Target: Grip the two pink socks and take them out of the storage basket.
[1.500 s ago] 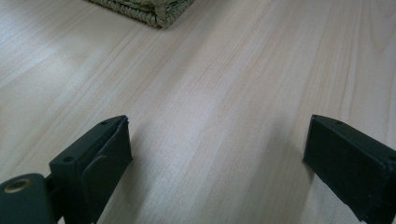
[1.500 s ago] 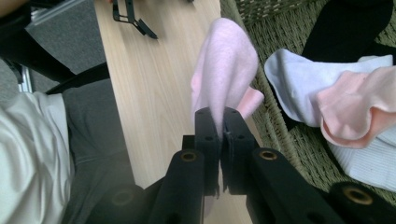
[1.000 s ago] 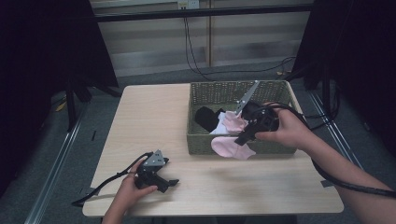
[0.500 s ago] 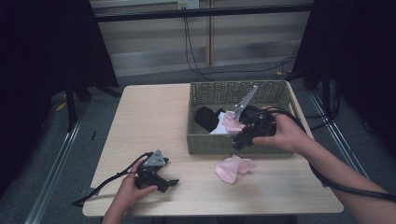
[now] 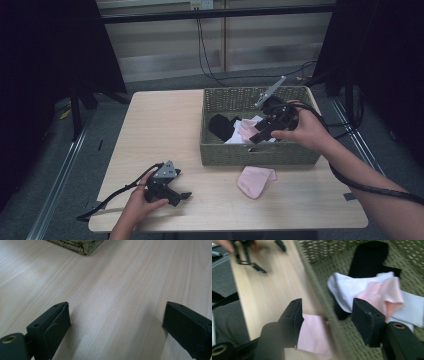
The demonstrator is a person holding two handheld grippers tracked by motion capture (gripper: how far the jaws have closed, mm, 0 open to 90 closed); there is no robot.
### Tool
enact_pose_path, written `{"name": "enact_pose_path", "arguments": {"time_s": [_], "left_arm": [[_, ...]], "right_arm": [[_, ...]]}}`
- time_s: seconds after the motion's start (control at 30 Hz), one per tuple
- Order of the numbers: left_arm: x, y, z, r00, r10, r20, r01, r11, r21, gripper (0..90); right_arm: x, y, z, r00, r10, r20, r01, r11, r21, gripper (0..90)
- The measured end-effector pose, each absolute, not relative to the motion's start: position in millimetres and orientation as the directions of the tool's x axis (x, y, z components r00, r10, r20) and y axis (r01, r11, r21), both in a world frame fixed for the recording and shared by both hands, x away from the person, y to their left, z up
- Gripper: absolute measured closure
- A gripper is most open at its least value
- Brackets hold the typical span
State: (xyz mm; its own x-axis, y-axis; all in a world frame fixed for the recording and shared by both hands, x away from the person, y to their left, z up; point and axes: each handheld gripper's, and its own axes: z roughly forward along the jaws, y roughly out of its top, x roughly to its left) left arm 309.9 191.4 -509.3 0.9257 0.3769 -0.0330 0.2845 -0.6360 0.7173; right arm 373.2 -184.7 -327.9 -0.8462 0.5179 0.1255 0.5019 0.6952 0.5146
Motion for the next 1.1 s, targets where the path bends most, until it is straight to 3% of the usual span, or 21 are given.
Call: {"name": "enact_pose_path", "arguments": {"time_s": [0.43, 1.1], "left_arm": [[310, 191, -509, 0.926, 0.377, -0.034, 0.285, -0.636, 0.717, 6.9], [310, 191, -509, 0.926, 0.377, -0.034, 0.285, -0.636, 0.717, 6.9]], "right_arm": [[420, -198, -358, -0.737, 0.668, 0.105, 0.634, 0.629, 0.450, 35.5], [454, -213, -387, -0.654, 0.749, 0.107, 0.705, 0.552, 0.446, 33.4]]}}
